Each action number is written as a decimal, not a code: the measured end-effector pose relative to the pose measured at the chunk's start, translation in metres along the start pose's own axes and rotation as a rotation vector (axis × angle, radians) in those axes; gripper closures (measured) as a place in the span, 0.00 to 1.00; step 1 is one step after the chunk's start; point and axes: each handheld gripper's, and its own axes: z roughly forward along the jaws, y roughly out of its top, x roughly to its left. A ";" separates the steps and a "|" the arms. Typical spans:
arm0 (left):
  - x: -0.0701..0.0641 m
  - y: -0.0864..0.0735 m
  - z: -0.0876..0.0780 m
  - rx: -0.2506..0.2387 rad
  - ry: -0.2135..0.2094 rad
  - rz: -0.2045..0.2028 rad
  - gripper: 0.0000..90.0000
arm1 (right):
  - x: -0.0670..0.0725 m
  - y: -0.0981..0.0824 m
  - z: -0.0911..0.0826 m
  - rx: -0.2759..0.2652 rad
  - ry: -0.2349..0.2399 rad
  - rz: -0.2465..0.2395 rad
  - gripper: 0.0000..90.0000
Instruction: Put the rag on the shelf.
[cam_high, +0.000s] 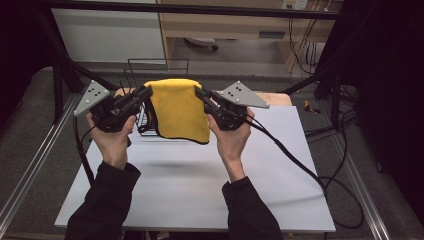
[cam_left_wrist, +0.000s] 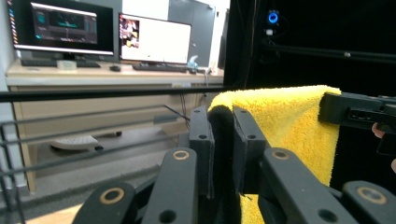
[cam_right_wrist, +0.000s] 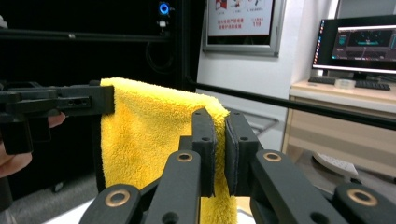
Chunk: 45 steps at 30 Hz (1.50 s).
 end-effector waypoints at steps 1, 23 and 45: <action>0.002 0.002 -0.001 -0.007 0.004 -0.001 0.89 | 0.001 0.003 0.004 -0.003 0.001 -0.001 0.94; 0.023 0.074 -0.006 -0.104 0.055 0.074 0.89 | 0.007 0.070 0.048 -0.102 0.012 -0.015 0.94; 0.064 0.123 0.022 -0.089 0.109 0.066 0.89 | -0.004 0.111 0.105 -0.117 -0.001 -0.038 0.94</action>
